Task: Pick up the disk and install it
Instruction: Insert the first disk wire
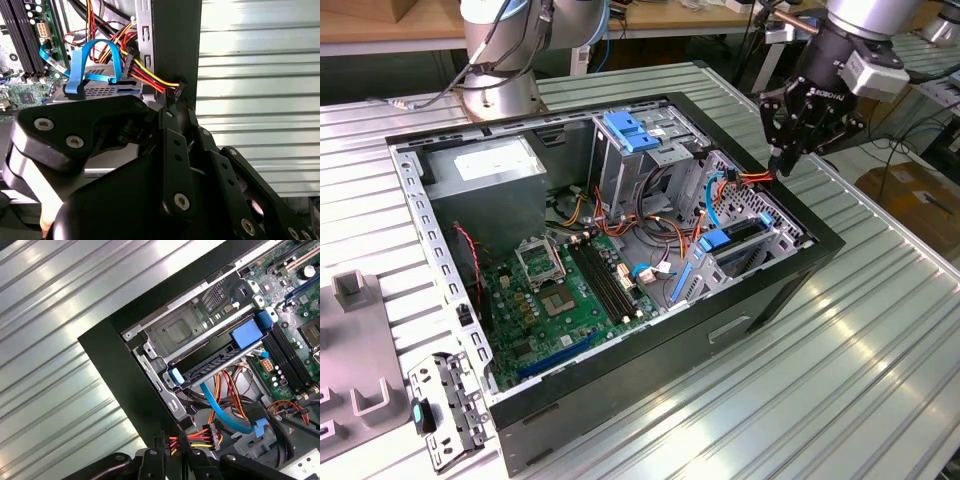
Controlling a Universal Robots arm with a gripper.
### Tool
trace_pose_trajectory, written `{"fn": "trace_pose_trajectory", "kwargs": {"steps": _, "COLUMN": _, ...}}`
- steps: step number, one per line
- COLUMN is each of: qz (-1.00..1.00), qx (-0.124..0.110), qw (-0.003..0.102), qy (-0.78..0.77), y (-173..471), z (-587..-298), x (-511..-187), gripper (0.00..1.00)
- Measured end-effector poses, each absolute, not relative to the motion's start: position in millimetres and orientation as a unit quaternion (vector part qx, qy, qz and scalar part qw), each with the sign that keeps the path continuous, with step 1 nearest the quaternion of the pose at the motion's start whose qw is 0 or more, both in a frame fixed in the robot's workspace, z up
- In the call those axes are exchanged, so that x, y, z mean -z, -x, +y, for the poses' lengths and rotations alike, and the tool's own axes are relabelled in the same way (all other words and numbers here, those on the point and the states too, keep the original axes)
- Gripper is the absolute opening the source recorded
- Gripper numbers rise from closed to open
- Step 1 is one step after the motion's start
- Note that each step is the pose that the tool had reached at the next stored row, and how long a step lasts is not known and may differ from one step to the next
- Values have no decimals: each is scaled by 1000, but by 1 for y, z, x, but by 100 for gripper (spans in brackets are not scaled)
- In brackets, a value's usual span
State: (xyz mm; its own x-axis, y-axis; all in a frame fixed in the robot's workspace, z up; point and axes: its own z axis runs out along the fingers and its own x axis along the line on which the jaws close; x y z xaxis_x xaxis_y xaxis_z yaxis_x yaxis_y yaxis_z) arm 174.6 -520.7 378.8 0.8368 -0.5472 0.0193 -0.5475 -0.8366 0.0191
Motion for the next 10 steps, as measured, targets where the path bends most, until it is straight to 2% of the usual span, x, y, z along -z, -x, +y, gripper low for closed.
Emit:
{"fn": "trace_pose_trajectory", "kwargs": {"steps": 1, "qz": -281, "qx": -6, "qw": 11, "qy": -960, "y": -176, "z": -519, "x": -372, "gripper": 31}}
{"fn": "trace_pose_trajectory", "kwargs": {"steps": 6, "qz": -281, "qx": -6, "qw": 11, "qy": -960, "y": -177, "z": -519, "x": -364, "gripper": 30}}
{"fn": "trace_pose_trajectory", "kwargs": {"steps": 8, "qz": -281, "qx": -6, "qw": 10, "qy": -960, "y": -177, "z": -519, "x": -365, "gripper": 18}}
{"fn": "trace_pose_trajectory", "kwargs": {"steps": 10, "qz": -281, "qx": -6, "qw": 11, "qy": -960, "y": -177, "z": -519, "x": -371, "gripper": 18}}
